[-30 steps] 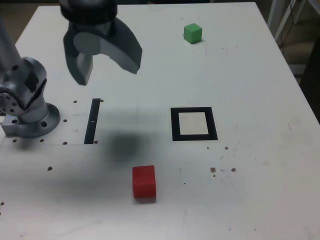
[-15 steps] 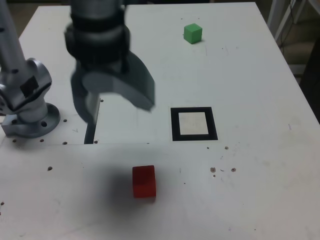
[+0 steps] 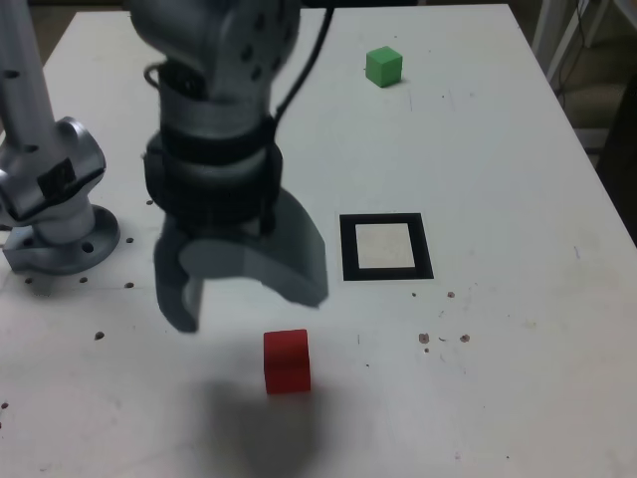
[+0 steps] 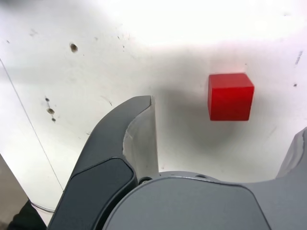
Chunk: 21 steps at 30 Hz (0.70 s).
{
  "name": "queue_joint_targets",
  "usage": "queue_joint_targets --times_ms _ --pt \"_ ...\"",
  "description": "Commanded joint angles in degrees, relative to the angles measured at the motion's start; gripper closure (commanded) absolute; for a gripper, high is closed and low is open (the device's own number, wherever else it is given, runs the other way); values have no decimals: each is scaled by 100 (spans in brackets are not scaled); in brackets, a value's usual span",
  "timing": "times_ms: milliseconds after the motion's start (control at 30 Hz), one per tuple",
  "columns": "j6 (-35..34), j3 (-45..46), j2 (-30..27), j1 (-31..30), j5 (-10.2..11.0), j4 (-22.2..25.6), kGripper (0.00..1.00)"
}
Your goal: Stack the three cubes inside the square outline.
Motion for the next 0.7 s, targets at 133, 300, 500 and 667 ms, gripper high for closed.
queue_joint_targets --times_ms 133,300,500,667 --pt "60 154 273 1 -149 -295 1" --pt "74 326 420 1 -145 -635 1" --pt "70 752 482 52 -146 -1157 3" --pt "70 853 485 132 -151 -1333 10"
